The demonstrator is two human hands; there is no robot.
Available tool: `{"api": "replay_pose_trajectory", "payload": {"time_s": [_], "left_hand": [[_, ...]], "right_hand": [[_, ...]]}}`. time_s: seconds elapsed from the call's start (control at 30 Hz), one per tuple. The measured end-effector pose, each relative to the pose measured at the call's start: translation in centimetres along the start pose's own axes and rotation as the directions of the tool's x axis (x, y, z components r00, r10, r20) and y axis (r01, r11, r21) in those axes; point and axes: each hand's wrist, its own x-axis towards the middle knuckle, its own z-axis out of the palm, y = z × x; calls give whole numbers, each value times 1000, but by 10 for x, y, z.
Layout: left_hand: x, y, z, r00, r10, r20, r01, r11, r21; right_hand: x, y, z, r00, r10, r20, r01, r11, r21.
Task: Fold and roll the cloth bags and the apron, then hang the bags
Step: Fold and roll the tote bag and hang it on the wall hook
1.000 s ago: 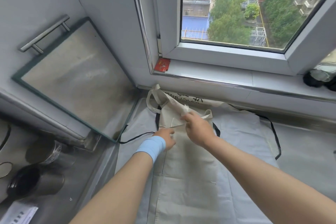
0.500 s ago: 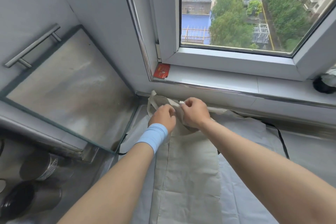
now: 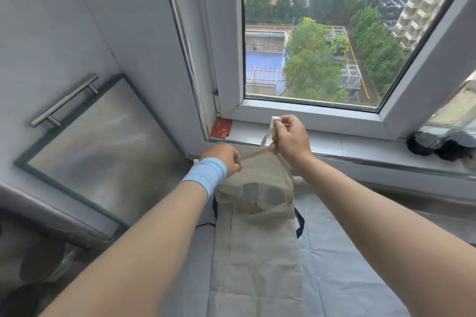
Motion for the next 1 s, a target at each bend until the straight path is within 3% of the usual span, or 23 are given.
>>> {"api": "replay_pose_trajectory", "payload": {"time_s": [0.07,0.13,0.23,0.37,0.43,0.53,0.57,0.63,0.67,0.73,0.93,1.0], "left_hand": [[4,-8,-7,999,-37,8,36,999,25],[11,-7,-15,990,-18,-143,0,992,-125],[18,3,-15,915,93,-392,-240,907,-346],[15,1,1,909,86,-407,-254,889,-381],[9,-5,17,910,46,-412,-227,887,-403],[-1,-7,49,956,1,-293,-136,887,-442],[-4,-5,60,975,-2,-221,-102,883,-459],[-6,1,82,994,2,-110,-51,891,-451],[-5,6,91,997,3,-79,-38,896,-442],[-1,20,105,999,13,-39,-29,895,-446],[26,65,123,991,-66,114,107,909,-404],[39,81,128,983,-121,135,164,913,-375]], "right_hand": [[0,2,-7,1000,-9,-27,8,999,-38],[6,1,-12,997,-15,-80,10,998,-69],[17,7,-16,993,9,-116,-22,994,-110],[16,22,-24,993,103,53,-80,941,-329],[2,31,-24,996,67,59,-42,935,-352],[-28,49,-24,983,-112,-144,33,887,-460],[-38,57,-25,974,-83,-211,-37,860,-508],[-55,75,-29,953,150,-264,-282,759,-586],[-61,86,-31,926,299,-232,-378,690,-617],[-69,108,-36,873,474,-115,-423,619,-662],[-82,133,-35,901,379,212,-158,740,-653],[-77,140,-40,909,339,242,-118,767,-630]]}}
